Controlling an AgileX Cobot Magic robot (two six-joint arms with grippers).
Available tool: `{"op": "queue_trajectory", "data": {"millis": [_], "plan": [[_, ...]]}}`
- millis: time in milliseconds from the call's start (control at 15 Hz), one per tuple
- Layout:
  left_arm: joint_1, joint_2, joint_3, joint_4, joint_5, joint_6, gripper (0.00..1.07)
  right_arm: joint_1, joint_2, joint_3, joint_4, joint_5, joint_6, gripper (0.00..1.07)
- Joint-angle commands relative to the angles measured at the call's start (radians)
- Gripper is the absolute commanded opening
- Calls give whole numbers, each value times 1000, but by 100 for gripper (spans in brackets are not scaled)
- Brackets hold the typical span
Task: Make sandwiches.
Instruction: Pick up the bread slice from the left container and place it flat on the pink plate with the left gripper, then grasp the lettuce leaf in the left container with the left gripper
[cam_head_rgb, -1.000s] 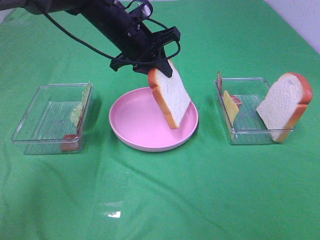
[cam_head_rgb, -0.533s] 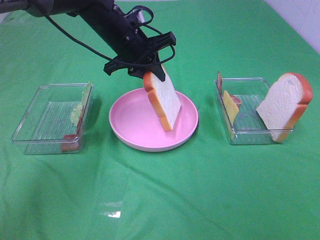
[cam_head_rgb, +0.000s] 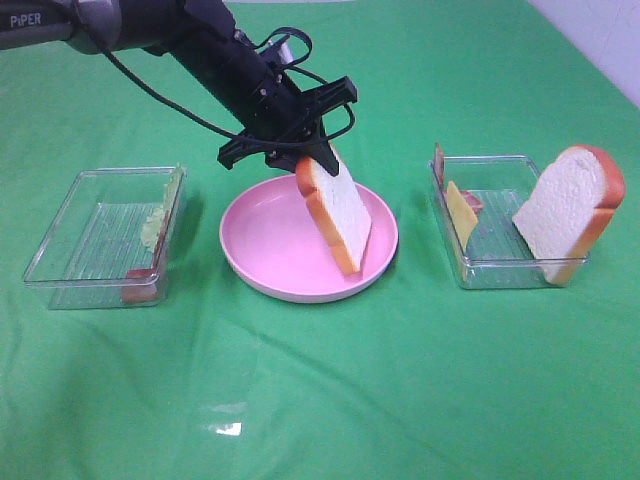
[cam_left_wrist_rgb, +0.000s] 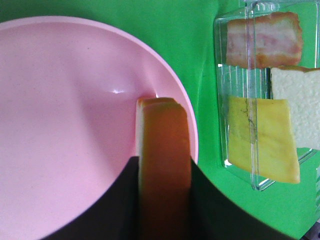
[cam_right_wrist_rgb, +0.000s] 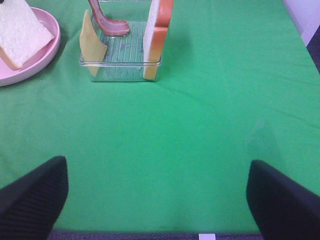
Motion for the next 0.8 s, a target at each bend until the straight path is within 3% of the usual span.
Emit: {"op": "queue_trajectory", "data": {"millis": [67,200,267,667,800], "plan": [[-5,0,-4,29,20,-28,48,-4,-26,3,0,-11,-9,94],[-5,-2,-28,90,49,-23,95,-4,-26,3,0,-11,-9,94],[-5,-2,-50,123,67,-23,102,-4,-26,3,0,-11,-9,94],[-5,-2,-247,227,242,-33,102,-4,-26,3,0,-11,-9,94],[-5,-2,-369,384,384,-75,102,-4,-26,3,0,-11,-9,94]]}}
